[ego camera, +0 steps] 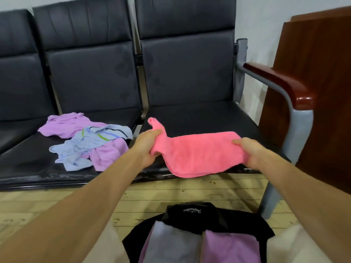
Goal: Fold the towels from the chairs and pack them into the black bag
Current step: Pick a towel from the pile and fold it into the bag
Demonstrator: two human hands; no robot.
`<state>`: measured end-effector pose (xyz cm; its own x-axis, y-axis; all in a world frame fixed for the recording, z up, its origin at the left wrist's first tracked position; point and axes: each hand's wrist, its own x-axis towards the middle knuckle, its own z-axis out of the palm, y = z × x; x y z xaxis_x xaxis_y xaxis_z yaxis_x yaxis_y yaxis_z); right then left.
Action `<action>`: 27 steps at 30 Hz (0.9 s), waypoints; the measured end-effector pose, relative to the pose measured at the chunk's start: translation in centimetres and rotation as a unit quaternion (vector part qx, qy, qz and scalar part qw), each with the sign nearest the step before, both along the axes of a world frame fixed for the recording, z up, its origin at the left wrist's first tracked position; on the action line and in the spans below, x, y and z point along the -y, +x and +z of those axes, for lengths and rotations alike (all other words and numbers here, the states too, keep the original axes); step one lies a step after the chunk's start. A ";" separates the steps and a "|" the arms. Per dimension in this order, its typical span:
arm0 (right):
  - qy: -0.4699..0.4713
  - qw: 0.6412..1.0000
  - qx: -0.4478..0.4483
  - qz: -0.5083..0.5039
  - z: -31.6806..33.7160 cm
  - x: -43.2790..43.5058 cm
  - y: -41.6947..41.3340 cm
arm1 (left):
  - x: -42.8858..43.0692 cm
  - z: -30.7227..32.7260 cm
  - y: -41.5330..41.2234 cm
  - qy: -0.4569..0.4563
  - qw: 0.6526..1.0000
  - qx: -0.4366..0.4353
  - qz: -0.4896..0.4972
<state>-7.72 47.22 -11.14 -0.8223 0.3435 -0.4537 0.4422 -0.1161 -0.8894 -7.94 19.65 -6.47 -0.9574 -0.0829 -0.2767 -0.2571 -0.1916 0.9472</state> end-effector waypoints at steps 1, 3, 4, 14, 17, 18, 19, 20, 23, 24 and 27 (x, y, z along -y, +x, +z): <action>-0.014 1.000 -0.007 0.013 0.2 0.0 0.3 | -1.2 0.6 -0.2 -0.010 1.000 -0.003 -0.014; -0.042 0.998 -0.018 0.036 0.4 -0.1 0.8 | -4.0 1.5 -0.5 -0.031 0.999 0.000 -0.032; -0.055 0.997 -0.022 0.040 0.3 -0.3 0.9 | -5.4 1.7 -0.6 -0.048 0.998 0.001 -0.042; -0.094 0.993 -0.038 0.068 0.1 -1.4 1.1 | -16.6 -0.7 -0.3 -0.252 0.955 -0.008 -0.158; -0.112 0.990 -0.031 0.076 0.1 -1.6 0.8 | -17.4 -0.6 0.7 -0.173 0.963 0.002 -0.205; -0.116 0.990 -0.026 0.078 0.1 -1.8 0.8 | -17.3 -0.4 1.1 -0.155 0.963 -0.003 -0.218; -0.116 0.990 -0.022 0.079 0.1 -1.8 0.7 | -17.1 -0.1 1.4 -0.147 0.962 -0.012 -0.229; -0.115 0.990 -0.018 0.080 0.0 -1.8 0.6 | -16.6 -0.1 1.6 -0.141 0.961 -0.023 -0.237; -0.107 0.989 -0.011 0.099 0.5 -1.3 0.8 | -14.1 -1.0 1.7 -0.189 0.958 -0.073 -0.205; -0.102 0.989 -0.015 0.102 0.7 -1.0 1.0 | -12.9 -1.5 1.6 -0.235 0.951 -0.095 -0.178; -0.060 0.994 -0.028 0.088 1.0 -0.3 1.3 | -9.0 -3.0 2.0 -0.330 0.923 -0.148 -0.134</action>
<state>-6.37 47.51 -10.11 -0.8899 0.1380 -0.4347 0.4156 -0.1471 -0.8976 -5.96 28.61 -9.48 -0.9934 0.1116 0.0253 0.0766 0.4841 0.8716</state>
